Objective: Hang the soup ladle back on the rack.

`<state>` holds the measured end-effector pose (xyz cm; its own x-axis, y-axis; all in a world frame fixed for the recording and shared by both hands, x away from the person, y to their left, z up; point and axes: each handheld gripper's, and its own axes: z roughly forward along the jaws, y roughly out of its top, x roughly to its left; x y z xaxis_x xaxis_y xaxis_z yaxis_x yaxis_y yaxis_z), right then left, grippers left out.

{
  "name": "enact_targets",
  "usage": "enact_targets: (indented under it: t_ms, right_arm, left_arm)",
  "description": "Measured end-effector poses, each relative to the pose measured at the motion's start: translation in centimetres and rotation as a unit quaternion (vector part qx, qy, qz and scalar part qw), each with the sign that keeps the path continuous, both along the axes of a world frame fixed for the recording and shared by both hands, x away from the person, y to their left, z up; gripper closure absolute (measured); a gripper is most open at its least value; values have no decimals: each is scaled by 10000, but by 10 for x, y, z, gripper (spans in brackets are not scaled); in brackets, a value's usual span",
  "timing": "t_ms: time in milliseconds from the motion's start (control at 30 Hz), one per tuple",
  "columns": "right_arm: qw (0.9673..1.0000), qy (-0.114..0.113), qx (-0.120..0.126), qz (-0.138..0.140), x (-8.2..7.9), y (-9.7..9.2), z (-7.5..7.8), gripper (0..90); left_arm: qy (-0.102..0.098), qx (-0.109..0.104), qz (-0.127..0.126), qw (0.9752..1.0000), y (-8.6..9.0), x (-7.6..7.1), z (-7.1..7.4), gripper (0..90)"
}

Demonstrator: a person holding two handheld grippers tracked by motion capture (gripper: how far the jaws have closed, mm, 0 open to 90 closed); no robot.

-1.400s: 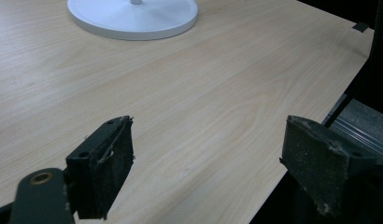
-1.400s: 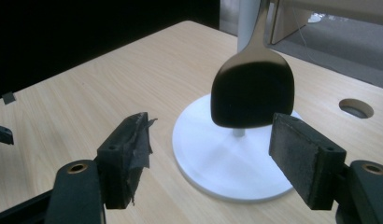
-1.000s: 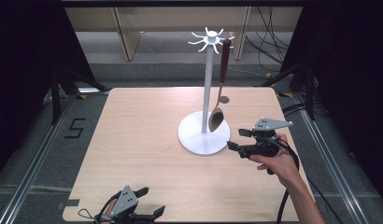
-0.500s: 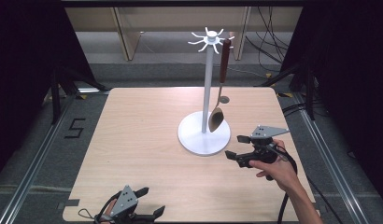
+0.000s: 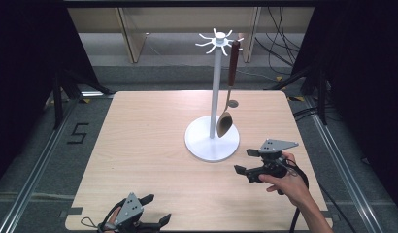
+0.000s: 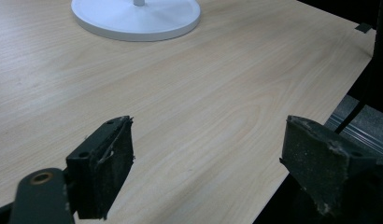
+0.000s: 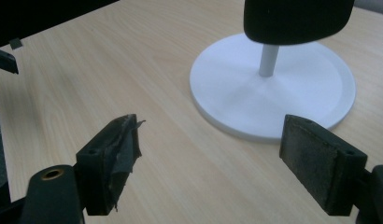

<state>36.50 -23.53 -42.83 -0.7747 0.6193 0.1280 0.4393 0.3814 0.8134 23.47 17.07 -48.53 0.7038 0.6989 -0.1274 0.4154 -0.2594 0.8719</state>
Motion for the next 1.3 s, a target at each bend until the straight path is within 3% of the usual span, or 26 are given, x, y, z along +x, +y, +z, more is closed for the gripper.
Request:
enact_targets:
  t_ms: [167, 300, 333, 467, 500, 600, 633, 700, 733, 767, 833, 967, 1000, 1033, 1067, 1300]
  right_arm:
    - [9999, -14, -97, -63, -5, -7, -11, 209]
    - [9998, 167, -31, -131, -11, -9, -17, 209]
    - [9999, 48, -100, -6, -11, -10, -18, 209]
    - [9999, 113, -96, -13, -16, -8, -20, 209]
    - [9998, 66, -140, 106, -15, -8, -21, 209]
    - [9997, 33, -225, 115, -18, -7, -24, 209]
    - [9993, 82, -343, 128, -21, -5, -27, 209]
    - [9991, 1, -385, 149, -22, -4, -30, 209]
    - [9990, 88, -396, 169, -23, -4, -31, 209]
    - [9988, 13, -426, 247, -23, -3, -32, 209]
    - [9989, 108, -417, 206, -25, -3, -33, 209]
    - [9984, 46, -480, 299, -28, -2, -35, 209]
    - [9984, 133, -498, 220, -31, -2, -35, 209]
    - [9983, 39, -527, 235, -31, -3, -36, 209]
    - [9983, 171, -524, 214, -34, -3, -38, 209]
    - [9979, 140, -579, 246, -37, -6, -42, 209]
  left_arm:
    - [-18, -28, 0, 10000, 0, 0, 0, 162]
    - [-14, -25, 9, 10000, 0, 0, 0, 162]
    - [-8, -2, 23, 10000, 0, 0, 0, 162]
    - [-1, 28, 36, 10000, 1, 0, 0, 162]
    - [4, -3, 41, 10000, 1, -1, 0, 162]
    - [-30, -99, 60, 9999, 0, -1, -1, 162]
    - [-5, -17, 73, 10000, 2, -2, 0, 162]
    - [-24, -97, 84, 9999, 0, -2, -1, 162]
    - [-17, -41, 70, 10000, 1, -3, -1, 162]
    - [-8, 2, 77, 10000, 2, -3, 0, 162]
    - [-15, -1, 80, 10000, 2, -3, 0, 162]
    - [-32, 11, 122, 9999, 3, -4, 0, 162]
    - [-13, 0, 110, 9999, 3, -4, 0, 162]
    - [-19, 11, 92, 10000, 3, -4, -1, 162]
    - [-28, 40, 103, 9999, 3, -4, 0, 162]
    - [-20, 13, 90, 10000, 3, -4, 0, 162]
